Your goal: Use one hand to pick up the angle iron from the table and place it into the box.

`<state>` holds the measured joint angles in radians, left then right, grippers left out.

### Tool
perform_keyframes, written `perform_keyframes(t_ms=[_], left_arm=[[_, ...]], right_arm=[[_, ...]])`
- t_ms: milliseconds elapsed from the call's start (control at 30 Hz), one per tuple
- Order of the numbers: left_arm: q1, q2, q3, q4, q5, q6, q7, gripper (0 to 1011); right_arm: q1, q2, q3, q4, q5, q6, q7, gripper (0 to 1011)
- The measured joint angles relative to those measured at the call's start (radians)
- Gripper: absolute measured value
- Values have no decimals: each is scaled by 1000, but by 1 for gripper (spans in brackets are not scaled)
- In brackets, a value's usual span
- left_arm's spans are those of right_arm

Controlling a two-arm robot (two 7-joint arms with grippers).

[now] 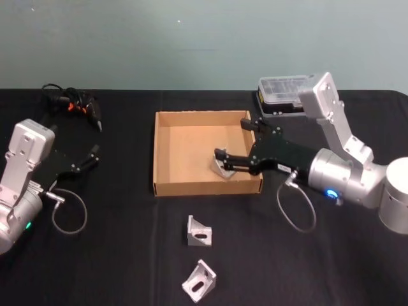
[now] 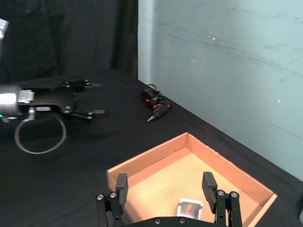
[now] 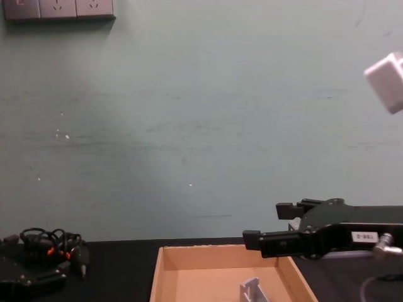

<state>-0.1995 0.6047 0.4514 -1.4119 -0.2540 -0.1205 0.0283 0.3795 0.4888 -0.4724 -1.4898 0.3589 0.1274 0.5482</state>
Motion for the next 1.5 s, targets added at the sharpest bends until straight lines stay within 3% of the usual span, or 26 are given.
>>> perform_keyframes(t_ms=[200,300,700,1067,1500], left_arm=[[0,0,0,0,0,0,0,1011],[0,0,0,0,0,0,0,1011],[0,0,0,0,0,0,0,1011],[0,0,0,0,0,0,0,1011],[0,0,0,0,0,0,0,1011]], right_arm=[[-66,38,16,-113,31,39,-19,1002],[-107,61,25,-185,66,93,-33,1002],[-166,92,12,-280,200,293,-45,1002],[-172,133,-48,-344,240,413,-40,1002],[-151,175,-113,-346,243,470,-45,1002]])
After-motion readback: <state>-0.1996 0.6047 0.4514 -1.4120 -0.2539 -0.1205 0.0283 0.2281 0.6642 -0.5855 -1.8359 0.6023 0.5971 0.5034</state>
